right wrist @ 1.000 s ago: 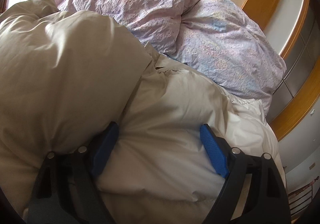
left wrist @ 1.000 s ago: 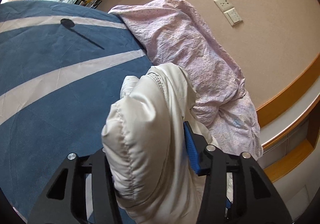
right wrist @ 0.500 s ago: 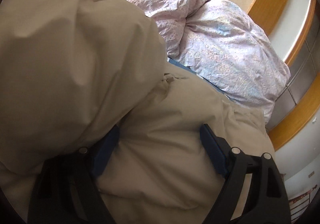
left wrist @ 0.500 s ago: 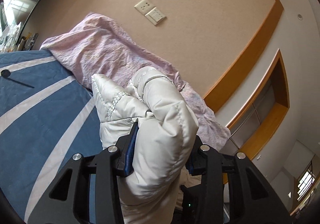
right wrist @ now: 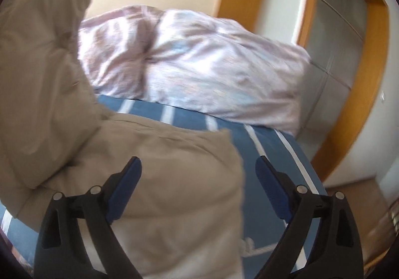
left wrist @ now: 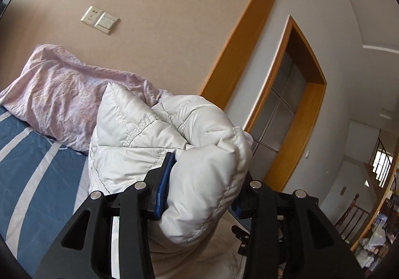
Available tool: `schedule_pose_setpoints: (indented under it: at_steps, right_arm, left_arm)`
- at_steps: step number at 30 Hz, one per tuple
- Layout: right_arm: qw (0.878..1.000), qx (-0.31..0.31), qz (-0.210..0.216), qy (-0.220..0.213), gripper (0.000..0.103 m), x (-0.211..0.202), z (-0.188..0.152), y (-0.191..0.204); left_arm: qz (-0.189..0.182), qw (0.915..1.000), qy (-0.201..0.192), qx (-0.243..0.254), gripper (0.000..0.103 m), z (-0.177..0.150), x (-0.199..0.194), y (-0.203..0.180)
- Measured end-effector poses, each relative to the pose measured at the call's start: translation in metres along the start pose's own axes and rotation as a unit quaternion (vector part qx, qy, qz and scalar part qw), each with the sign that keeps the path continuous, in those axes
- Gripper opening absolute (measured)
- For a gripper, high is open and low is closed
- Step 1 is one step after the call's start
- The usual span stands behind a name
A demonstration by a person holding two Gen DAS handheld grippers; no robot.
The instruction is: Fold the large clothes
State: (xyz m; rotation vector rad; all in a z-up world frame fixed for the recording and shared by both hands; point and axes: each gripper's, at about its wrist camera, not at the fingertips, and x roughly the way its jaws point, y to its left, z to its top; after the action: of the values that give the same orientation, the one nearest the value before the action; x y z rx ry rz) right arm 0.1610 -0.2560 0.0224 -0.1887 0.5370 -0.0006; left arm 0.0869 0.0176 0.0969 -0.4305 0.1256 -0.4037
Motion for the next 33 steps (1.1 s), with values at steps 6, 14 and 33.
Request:
schedule_pose_setpoints:
  at_steps: [6, 14, 33]
  right_arm:
    - [0.994, 0.104, 0.013, 0.030, 0.093, 0.009, -0.021, -0.066]
    - [0.976, 0.205, 0.067, 0.036, 0.093, 0.014, -0.027, -0.127]
    - [0.918, 0.169, 0.336, 0.122, 0.080, 0.079, 0.058, -0.094]
  left_arm:
    - [-0.046, 0.9975, 0.047, 0.026, 0.040, -0.024, 0.041, -0.039]
    - [-0.082, 0.9836, 0.149, 0.059, 0.040, -0.080, 0.108, -0.078]
    - [-0.081, 0.9194, 0.236, 0.304, 0.045, -0.196, 0.168, -0.150]
